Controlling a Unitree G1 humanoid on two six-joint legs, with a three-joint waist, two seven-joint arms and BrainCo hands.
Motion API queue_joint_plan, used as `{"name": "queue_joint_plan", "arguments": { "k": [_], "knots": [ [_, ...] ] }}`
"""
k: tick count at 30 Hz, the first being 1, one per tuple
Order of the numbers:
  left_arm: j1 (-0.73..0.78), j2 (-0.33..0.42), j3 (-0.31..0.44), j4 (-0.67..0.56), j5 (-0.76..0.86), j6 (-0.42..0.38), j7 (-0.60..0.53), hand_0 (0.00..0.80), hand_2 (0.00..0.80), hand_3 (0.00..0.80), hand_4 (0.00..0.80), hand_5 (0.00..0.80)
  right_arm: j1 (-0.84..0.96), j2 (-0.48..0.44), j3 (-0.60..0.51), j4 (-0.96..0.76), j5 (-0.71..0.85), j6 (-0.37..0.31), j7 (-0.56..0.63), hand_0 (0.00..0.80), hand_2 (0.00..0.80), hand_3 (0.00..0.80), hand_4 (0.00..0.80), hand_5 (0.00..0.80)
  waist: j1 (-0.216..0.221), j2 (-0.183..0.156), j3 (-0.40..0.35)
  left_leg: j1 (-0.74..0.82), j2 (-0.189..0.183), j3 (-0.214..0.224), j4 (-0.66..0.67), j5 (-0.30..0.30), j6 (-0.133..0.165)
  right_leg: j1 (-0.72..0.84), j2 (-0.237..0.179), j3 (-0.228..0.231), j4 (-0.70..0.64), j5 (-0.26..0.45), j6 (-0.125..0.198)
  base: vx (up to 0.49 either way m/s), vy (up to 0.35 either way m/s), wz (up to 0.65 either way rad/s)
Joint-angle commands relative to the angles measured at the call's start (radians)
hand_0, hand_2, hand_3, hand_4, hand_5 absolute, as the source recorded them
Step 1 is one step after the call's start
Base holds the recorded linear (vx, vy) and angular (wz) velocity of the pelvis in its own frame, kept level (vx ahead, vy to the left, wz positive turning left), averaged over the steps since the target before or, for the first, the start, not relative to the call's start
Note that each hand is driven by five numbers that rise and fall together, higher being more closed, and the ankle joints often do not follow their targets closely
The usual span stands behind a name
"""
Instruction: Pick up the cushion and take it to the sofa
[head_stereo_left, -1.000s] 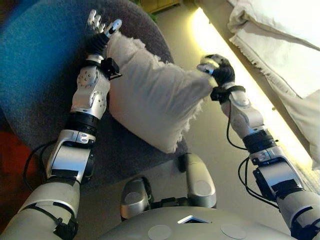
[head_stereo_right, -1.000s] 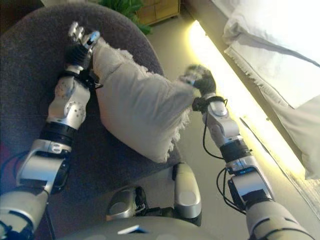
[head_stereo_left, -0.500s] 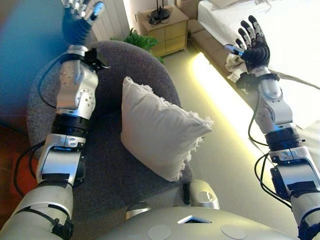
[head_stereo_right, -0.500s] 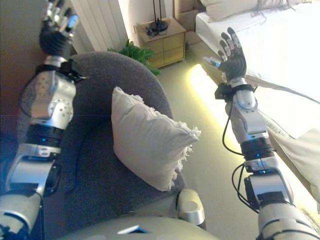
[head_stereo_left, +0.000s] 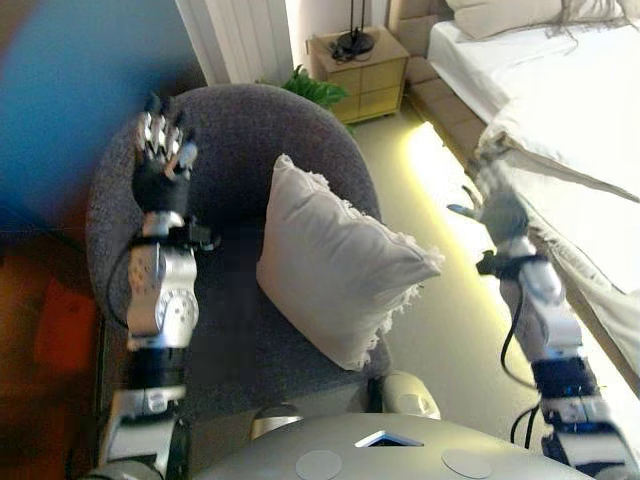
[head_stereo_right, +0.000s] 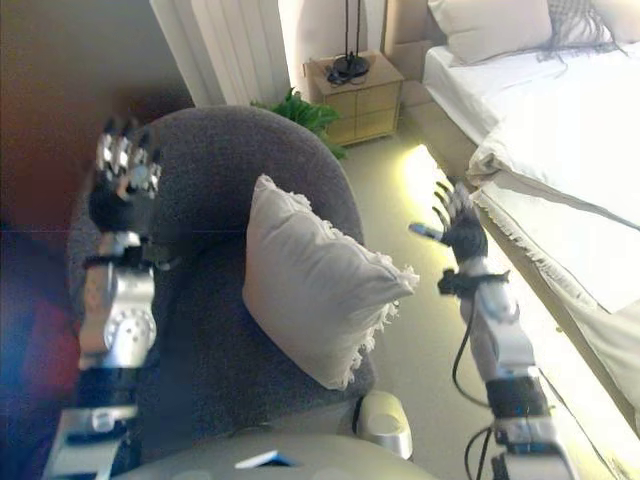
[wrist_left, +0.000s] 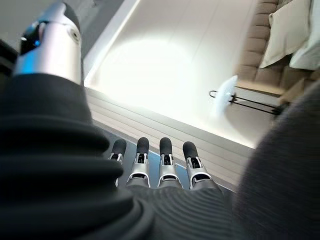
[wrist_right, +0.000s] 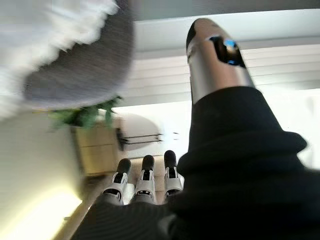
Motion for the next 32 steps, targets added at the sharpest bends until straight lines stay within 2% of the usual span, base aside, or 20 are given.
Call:
{"name": "queue_joint_plan", "arguments": {
  "k": [1,3,7,10,12,15,20,27,32],
  "knots": [
    [0.094,0.033,0.034,-0.036,-0.069,-0.086,-0.128,0.0,0.0,0.0,0.0,0.0,0.056,0.075,-0.073,-0.021,0.214,-0.114,0.104,0.0,0.0,0.0,0.0,0.0,-0.015,-0.068,-0.01,-0.089,0.003,0.018,0.148,0.143,0.02,0.216,-0.003,-0.023,-0.202,-0.006,0.049,-0.077,-0.007,-0.01],
    [0.148,0.026,0.027,-0.033,-0.093,-0.076,-0.16,0.0,0.0,0.0,0.0,0.0,0.089,0.097,-0.074,-0.011,0.266,-0.11,0.146,0.0,0.0,0.0,0.0,0.0,-0.008,-0.069,-0.003,-0.098,-0.002,0.016,0.15,0.152,0.022,0.218,-0.003,-0.027,-0.215,0.001,0.047,-0.124,0.028,-0.01],
    [0.229,0.032,-0.006,-0.027,-0.086,-0.083,-0.192,0.0,0.0,0.0,0.0,0.0,0.124,0.101,-0.049,-0.026,0.321,-0.132,0.146,0.0,0.0,0.0,0.0,0.0,0.011,-0.069,0.011,-0.118,-0.03,0.0,0.144,0.147,0.031,0.22,0.002,-0.033,-0.254,0.022,0.052,-0.145,0.061,-0.01],
    [0.241,0.031,-0.018,-0.008,-0.157,-0.054,-0.21,0.0,0.0,0.0,0.0,0.0,0.124,0.11,-0.03,-0.011,0.349,-0.159,0.119,0.0,0.0,0.0,0.0,0.0,0.015,-0.065,0.013,-0.119,-0.045,0.017,0.115,0.135,0.039,0.213,0.0,-0.045,-0.274,0.039,0.06,-0.136,0.094,0.05],
    [0.243,0.033,-0.043,0.007,-0.137,-0.088,-0.203,0.0,0.0,0.0,0.0,0.0,0.122,0.114,-0.011,0.001,0.339,-0.181,0.083,0.0,0.0,0.0,0.0,0.0,0.013,-0.062,0.016,-0.119,-0.048,0.041,0.093,0.122,0.044,0.204,-0.005,-0.053,-0.28,0.05,0.066,-0.132,0.11,0.09],
    [0.238,0.034,-0.062,0.011,-0.204,-0.077,-0.22,0.0,0.0,0.0,0.0,0.0,0.123,0.114,0.006,0.007,0.343,-0.188,0.059,0.0,0.0,0.0,0.0,0.0,0.012,-0.064,0.018,-0.115,-0.058,0.051,0.051,0.106,0.051,0.193,-0.007,-0.057,-0.3,0.069,0.077,-0.117,0.095,0.05],
    [0.207,0.042,-0.108,0.023,-0.212,-0.091,-0.199,0.0,0.0,0.0,0.0,0.0,0.087,0.107,0.035,0.028,0.321,-0.215,-0.001,0.0,0.0,0.0,0.0,0.0,0.012,-0.067,0.026,-0.095,-0.08,0.061,-0.043,0.071,0.067,0.171,-0.007,-0.061,-0.322,0.101,0.1,-0.099,0.06,0.04],
    [0.163,0.05,-0.153,0.044,-0.189,-0.098,-0.177,0.0,0.0,0.0,0.0,0.0,0.076,0.115,0.07,0.038,0.328,-0.244,-0.003,0.0,0.0,0.0,0.0,0.0,0.001,-0.06,0.031,-0.093,-0.097,0.067,-0.135,0.106,0.075,0.136,0.009,-0.049,-0.339,0.123,0.114,-0.094,0.047,0.02],
    [0.144,0.045,-0.178,0.067,-0.161,-0.099,-0.15,0.0,0.0,0.0,0.0,0.0,0.068,0.129,0.085,0.054,0.338,-0.247,0.005,0.0,0.0,0.0,0.0,0.0,-0.006,-0.059,0.033,-0.1,-0.107,0.063,-0.147,0.115,0.083,0.126,0.015,-0.03,-0.344,0.126,0.114,-0.053,0.03,0.04]
  ]
}}
